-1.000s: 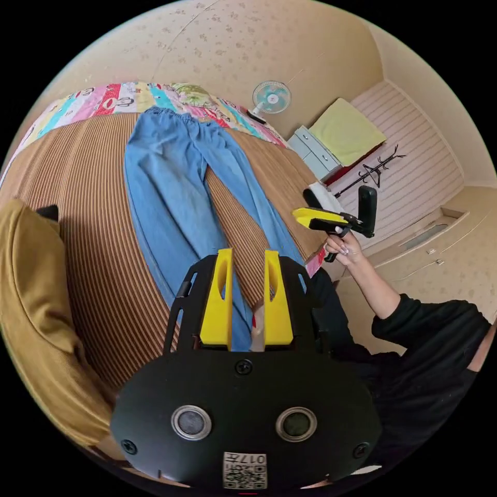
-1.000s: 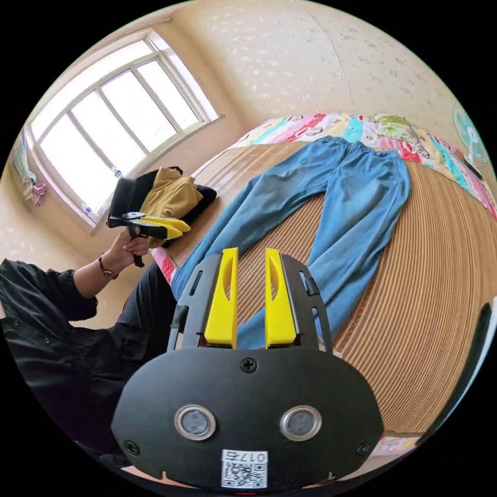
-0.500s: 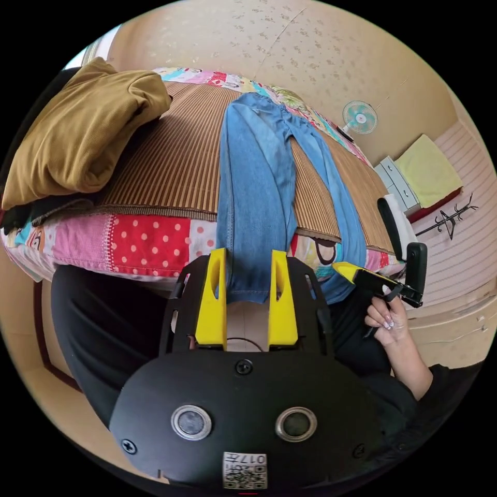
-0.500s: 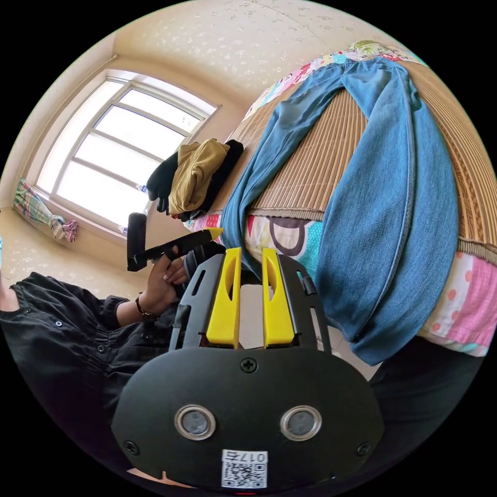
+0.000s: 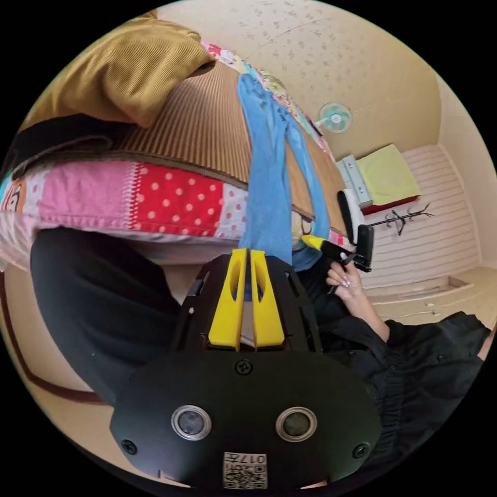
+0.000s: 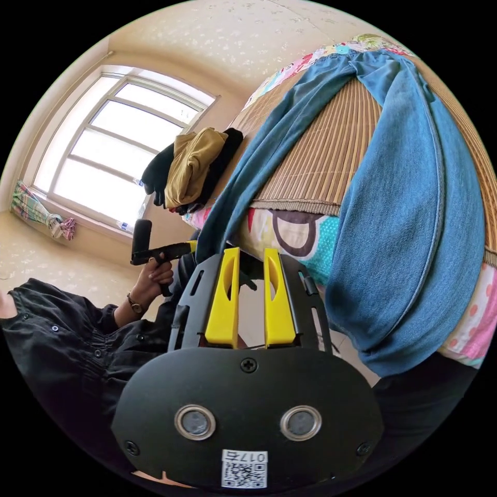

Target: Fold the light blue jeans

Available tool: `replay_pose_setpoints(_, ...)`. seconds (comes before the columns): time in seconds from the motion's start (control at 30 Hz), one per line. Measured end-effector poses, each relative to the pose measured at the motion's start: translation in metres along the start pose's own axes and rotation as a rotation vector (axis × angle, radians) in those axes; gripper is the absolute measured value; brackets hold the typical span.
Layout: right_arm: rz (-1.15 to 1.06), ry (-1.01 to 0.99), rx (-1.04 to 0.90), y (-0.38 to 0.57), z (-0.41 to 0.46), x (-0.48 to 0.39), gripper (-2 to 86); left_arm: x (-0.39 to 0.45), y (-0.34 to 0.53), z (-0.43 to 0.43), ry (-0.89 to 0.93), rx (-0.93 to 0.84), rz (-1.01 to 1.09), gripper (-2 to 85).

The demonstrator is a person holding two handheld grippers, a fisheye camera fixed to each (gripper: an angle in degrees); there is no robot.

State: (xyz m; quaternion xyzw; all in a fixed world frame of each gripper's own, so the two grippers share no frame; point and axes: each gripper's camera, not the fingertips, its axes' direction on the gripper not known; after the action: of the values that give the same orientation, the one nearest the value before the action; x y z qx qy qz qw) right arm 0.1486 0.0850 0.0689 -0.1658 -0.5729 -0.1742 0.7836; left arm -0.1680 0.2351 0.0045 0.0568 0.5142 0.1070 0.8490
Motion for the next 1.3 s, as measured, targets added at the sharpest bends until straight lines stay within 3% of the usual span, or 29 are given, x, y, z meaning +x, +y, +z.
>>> replay_pose_setpoints(0.1, 0.011, -0.011, -0.023, -0.009, 0.008, -0.001, 8.4, 0.001, -0.001, -0.016, 0.038, 0.019, 0.026, 3.9)
replay_pose_setpoints(0.57, -0.05, 0.056, -0.041, -0.014, 0.022, -0.036, 8.2, -0.004, -0.033, -0.066, -0.097, 0.12, 0.051, 7.1)
replay_pose_setpoints(0.8, -0.086, 0.097, -0.074, -0.007, 0.026, -0.04, 3.0, -0.029, -0.036, -0.071, -0.141, 0.089, 0.003, 5.5)
replay_pose_setpoints(1.0, -0.122, 0.125, 0.003, 0.034, -0.039, -0.057, 1.4, -0.034, -0.006, -0.101, -0.032, -0.001, 0.066, -0.8)
replay_pose_setpoints(1.17, -0.046, 0.305, 0.011, 0.064, -0.06, -0.046, 1.2, -0.044, 0.018, -0.111, -0.09, 0.017, 0.013, -0.5)
replay_pose_setpoints(1.3, -0.009, 0.245, 0.039, 0.079, -0.058, -0.044, 1.1, -0.028, 0.011, -0.097, 0.087, 0.045, 0.096, 4.4)
